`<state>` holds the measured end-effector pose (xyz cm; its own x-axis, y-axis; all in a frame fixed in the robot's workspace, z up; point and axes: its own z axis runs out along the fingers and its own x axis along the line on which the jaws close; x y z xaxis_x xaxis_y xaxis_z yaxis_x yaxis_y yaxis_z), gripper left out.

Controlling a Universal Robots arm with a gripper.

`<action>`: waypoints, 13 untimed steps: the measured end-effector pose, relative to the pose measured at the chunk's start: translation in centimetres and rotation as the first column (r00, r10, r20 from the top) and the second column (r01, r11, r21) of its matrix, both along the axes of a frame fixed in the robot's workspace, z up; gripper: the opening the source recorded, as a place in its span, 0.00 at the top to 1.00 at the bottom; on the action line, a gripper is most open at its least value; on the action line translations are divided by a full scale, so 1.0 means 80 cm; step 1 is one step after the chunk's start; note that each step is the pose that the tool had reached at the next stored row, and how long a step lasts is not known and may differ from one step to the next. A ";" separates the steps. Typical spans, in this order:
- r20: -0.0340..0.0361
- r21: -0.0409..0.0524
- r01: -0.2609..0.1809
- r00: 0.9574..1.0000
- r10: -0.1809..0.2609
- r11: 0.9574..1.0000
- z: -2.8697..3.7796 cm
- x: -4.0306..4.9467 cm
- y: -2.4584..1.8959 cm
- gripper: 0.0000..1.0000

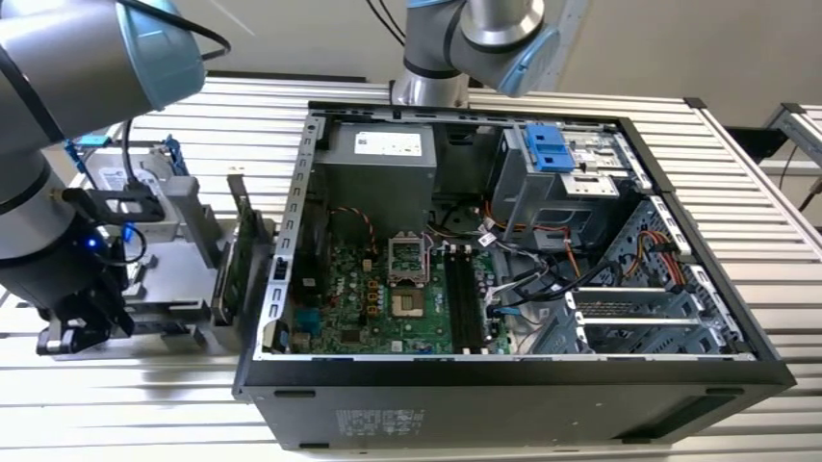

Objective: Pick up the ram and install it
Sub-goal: 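Pick up the ram and move it above insertion slot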

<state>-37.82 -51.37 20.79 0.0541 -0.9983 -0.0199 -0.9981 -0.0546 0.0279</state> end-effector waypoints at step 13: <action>0.000 0.000 0.000 1.000 0.000 1.000 0.0098 0.000 0.0000 1.00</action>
